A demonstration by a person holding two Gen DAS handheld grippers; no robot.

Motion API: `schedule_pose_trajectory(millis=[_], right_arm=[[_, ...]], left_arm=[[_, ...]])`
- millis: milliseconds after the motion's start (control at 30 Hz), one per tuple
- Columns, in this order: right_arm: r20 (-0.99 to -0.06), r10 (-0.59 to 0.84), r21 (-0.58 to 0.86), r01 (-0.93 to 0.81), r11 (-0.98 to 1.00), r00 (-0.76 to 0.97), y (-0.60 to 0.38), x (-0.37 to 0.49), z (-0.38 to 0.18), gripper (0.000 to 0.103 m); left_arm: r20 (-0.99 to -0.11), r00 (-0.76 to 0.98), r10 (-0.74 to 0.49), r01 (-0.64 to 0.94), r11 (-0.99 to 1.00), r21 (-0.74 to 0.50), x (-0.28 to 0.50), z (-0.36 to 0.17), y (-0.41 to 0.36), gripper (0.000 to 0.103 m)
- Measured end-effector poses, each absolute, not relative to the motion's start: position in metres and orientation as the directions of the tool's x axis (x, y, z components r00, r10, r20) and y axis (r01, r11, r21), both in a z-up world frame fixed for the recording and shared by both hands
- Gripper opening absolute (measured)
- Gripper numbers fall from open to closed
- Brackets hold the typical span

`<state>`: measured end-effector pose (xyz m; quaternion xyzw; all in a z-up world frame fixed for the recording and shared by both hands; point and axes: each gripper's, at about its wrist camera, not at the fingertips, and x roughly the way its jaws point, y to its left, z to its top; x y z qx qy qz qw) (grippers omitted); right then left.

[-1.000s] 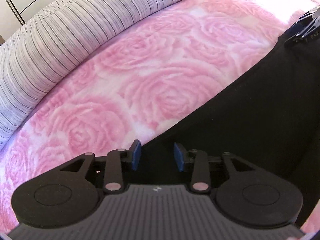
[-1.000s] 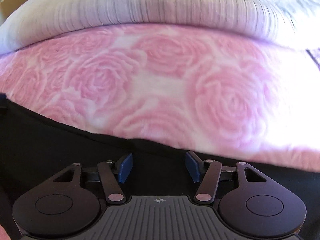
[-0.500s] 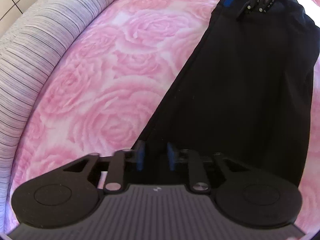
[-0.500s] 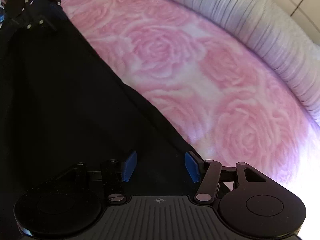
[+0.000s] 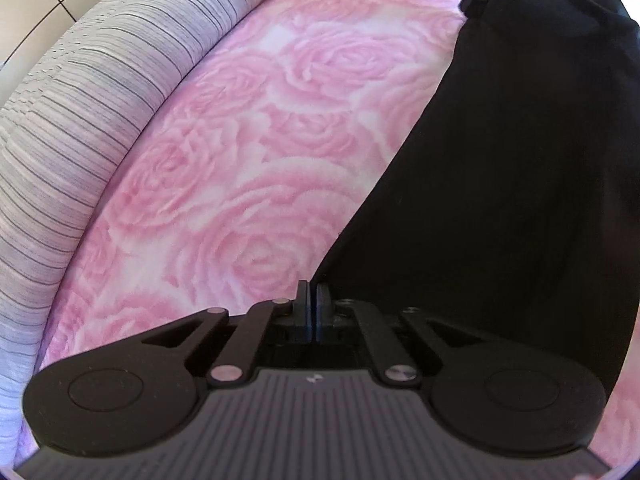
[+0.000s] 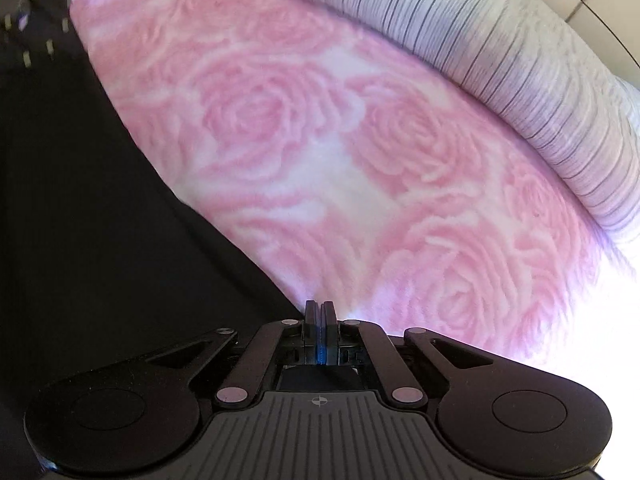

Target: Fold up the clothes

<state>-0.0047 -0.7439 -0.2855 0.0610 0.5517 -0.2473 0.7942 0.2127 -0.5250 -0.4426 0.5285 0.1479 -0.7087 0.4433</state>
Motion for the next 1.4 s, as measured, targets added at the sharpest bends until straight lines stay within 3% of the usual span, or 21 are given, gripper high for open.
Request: schedule_pose_trajectory(millis=[67,200,300,333,400,500,600,900,967,1033,1200,1400], right_arm=[[-0.900,-0.322,-0.168,0.447,0.879,0.295,-0.729,-0.008,-0.279,0.000],[-0.912,-0.301,-0.216,0.297,0.930,0.278,-0.713,-0.004,-0.288,0.009],[-0.923,-0.286,-0.235,0.210,0.949,0.258,-0.710,0.000,-0.296,0.029],[-0.926,-0.280,-0.235,0.194,0.952,0.252,-0.710,0.001,-0.297,0.031],[-0.933,-0.268,-0.234,0.162,0.959,0.240,-0.711,0.003,-0.300,0.030],[-0.942,-0.251,-0.231,0.113,0.966,0.222,-0.712,0.007,-0.304,0.006],[-0.943,-0.263,-0.251,0.085,0.964,0.204,-0.713,0.011,-0.305,0.001],[-0.917,-0.311,-0.259,0.222,0.940,0.250,-0.726,0.005,-0.303,0.002],[-0.911,-0.337,-0.268,0.281,0.922,0.237,-0.725,0.002,-0.297,0.011],[-0.898,-0.386,-0.296,0.359,0.885,0.210,-0.720,-0.004,-0.286,0.035],[-0.888,-0.397,-0.227,0.532,0.816,0.231,-0.674,-0.018,-0.252,0.038],[-0.900,-0.310,-0.120,0.511,0.851,0.306,-0.567,-0.019,-0.230,0.038]], left_arm=[[-0.880,-0.049,-0.473,0.781,-0.567,0.261,0.212,-0.443,-0.522,0.001],[-0.884,-0.051,-0.464,0.754,-0.598,0.271,0.210,-0.443,-0.523,0.001],[-0.883,-0.059,-0.465,0.749,-0.605,0.268,0.211,-0.442,-0.520,0.001],[-0.883,-0.062,-0.465,0.748,-0.607,0.267,0.211,-0.442,-0.519,0.001],[-0.882,-0.066,-0.467,0.747,-0.609,0.266,0.211,-0.442,-0.516,0.001],[-0.876,-0.062,-0.478,0.756,-0.595,0.271,0.210,-0.440,-0.515,0.001],[-0.856,-0.053,-0.514,0.769,-0.568,0.293,0.212,-0.433,-0.519,0.001],[-0.870,-0.049,-0.491,0.791,-0.551,0.266,0.220,-0.444,-0.533,0.005],[-0.870,-0.024,-0.493,0.784,-0.549,0.289,0.225,-0.439,-0.529,0.007],[-0.866,0.017,-0.500,0.793,-0.521,0.316,0.239,-0.431,-0.522,0.007],[-0.849,0.068,-0.524,0.842,-0.427,0.331,0.268,-0.400,-0.477,0.007],[-0.856,0.022,-0.516,0.711,-0.595,0.376,0.239,-0.395,-0.372,0.011]])
